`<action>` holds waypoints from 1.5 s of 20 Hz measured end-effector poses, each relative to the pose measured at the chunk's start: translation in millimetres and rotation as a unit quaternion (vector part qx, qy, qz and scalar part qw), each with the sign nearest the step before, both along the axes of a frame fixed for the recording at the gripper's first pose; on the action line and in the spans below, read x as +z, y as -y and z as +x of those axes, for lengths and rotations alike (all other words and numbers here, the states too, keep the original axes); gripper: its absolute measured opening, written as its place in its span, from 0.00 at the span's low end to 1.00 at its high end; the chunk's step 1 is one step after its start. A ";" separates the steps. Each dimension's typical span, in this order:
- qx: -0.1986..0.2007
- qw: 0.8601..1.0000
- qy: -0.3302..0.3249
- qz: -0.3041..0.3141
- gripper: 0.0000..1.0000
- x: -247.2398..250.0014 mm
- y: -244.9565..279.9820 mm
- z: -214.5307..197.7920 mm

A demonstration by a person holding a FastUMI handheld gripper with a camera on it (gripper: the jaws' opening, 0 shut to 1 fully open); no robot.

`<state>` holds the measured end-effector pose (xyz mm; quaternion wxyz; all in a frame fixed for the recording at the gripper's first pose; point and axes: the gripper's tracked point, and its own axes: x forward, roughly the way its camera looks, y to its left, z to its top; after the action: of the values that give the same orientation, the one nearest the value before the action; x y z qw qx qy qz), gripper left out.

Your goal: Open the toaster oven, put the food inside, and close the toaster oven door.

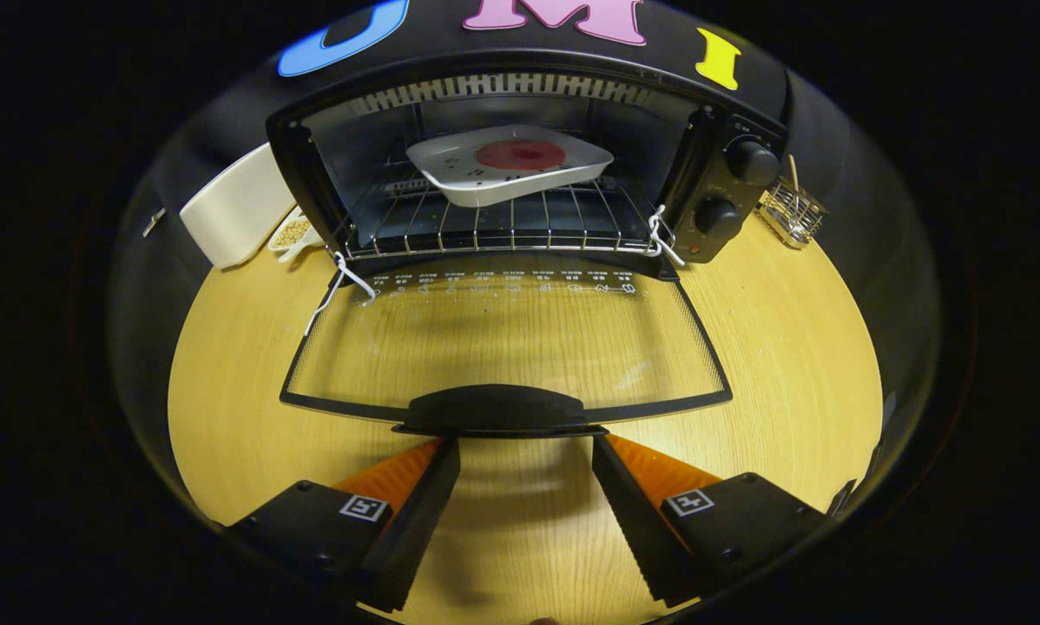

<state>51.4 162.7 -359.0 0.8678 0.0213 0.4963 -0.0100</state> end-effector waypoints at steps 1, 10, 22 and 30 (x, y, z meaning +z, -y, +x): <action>0.005 1.000 0.003 0.001 1.00 5.4 0.4 -0.9; 0.012 0.997 0.076 0.026 1.00 60.3 2.1 6.4; -0.026 0.958 0.283 0.032 0.99 213.2 77.5 29.7; -0.060 0.889 0.453 0.017 0.98 335.1 186.7 -8.5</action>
<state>42.9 -24.0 -23.9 0.9956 0.0682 0.0471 -0.0429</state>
